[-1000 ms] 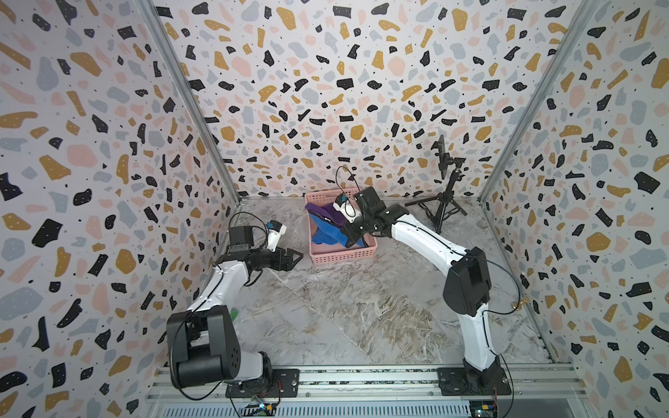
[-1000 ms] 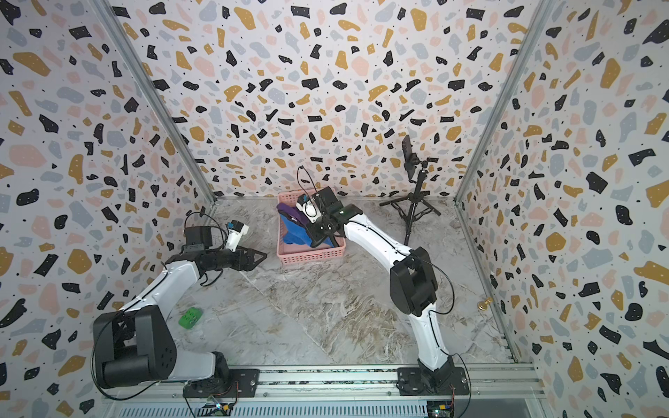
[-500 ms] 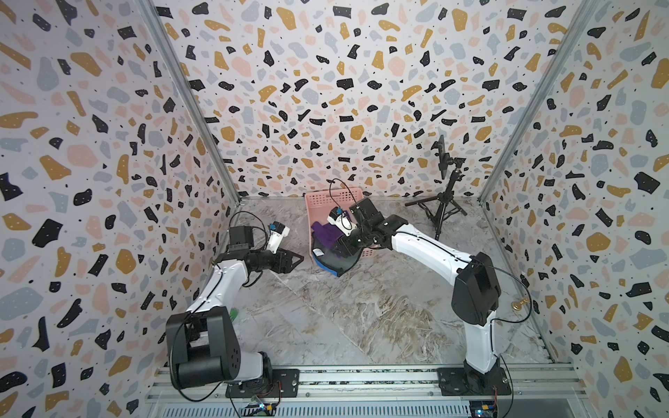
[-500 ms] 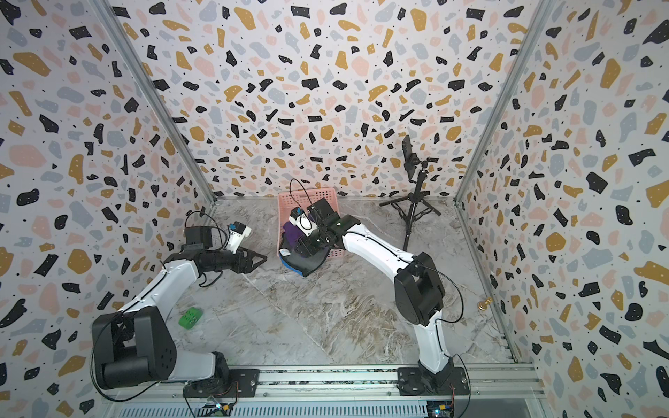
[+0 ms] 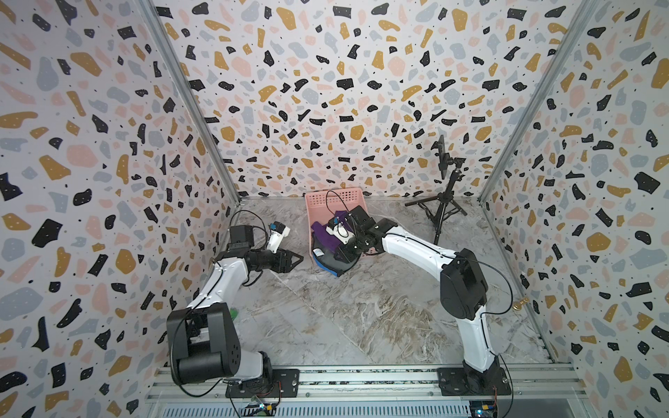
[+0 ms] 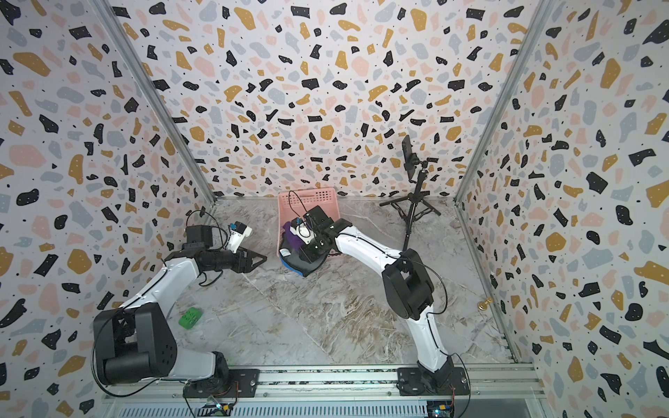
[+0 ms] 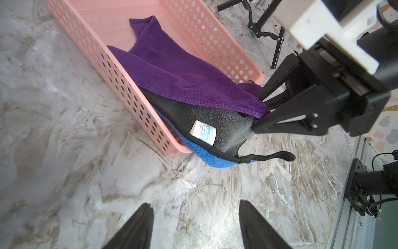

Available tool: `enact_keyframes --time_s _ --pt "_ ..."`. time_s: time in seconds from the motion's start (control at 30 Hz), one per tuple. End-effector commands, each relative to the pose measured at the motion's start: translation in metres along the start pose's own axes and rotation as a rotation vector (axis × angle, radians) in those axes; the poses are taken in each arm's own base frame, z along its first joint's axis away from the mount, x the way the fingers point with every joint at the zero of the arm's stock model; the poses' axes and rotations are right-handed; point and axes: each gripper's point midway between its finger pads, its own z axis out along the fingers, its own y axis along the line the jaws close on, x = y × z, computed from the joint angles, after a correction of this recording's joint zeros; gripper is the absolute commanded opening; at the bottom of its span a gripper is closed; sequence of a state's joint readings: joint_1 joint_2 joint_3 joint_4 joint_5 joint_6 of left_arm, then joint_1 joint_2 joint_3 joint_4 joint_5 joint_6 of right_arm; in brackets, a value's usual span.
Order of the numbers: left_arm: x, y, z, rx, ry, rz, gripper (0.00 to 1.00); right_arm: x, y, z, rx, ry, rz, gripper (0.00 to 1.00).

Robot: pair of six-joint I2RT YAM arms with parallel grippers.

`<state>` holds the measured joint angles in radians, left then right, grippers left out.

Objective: Fold the square dishcloth
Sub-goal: Pick up the cleaning item from the bin.

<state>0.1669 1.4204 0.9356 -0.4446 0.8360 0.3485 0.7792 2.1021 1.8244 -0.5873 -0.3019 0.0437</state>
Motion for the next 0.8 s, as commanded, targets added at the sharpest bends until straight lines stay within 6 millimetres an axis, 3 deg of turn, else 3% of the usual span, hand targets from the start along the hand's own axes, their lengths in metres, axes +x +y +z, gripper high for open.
enact_keyframes --time_s 0.0,0.27,0.33,0.4,0.57,0.67,0.77 --pt "-0.011 -0.004 -0.002 0.013 -0.017 0.024 0.66 -0.032 0.01 -0.035 0.02 -0.09 -0.026 0.19" --pt "-0.005 -0.019 0.0 0.047 0.016 0.067 0.62 -0.066 0.007 -0.067 0.099 -0.167 -0.07 0.08" --pt "-0.001 -0.023 0.003 0.049 0.036 0.093 0.61 -0.071 0.006 -0.072 0.111 -0.167 -0.084 0.21" --pt "0.002 -0.026 0.006 0.045 0.054 0.109 0.61 -0.073 0.006 -0.073 0.112 -0.164 -0.09 0.26" --pt "0.003 -0.025 0.008 0.028 0.064 0.119 0.59 -0.075 0.001 -0.073 0.139 -0.164 -0.085 0.16" --pt "0.003 -0.023 0.009 0.016 0.067 0.114 0.58 -0.074 -0.002 -0.073 0.16 -0.162 -0.077 0.01" --pt "0.001 -0.021 0.012 0.0 0.071 0.114 0.59 -0.08 -0.007 -0.081 0.202 -0.181 -0.076 0.0"
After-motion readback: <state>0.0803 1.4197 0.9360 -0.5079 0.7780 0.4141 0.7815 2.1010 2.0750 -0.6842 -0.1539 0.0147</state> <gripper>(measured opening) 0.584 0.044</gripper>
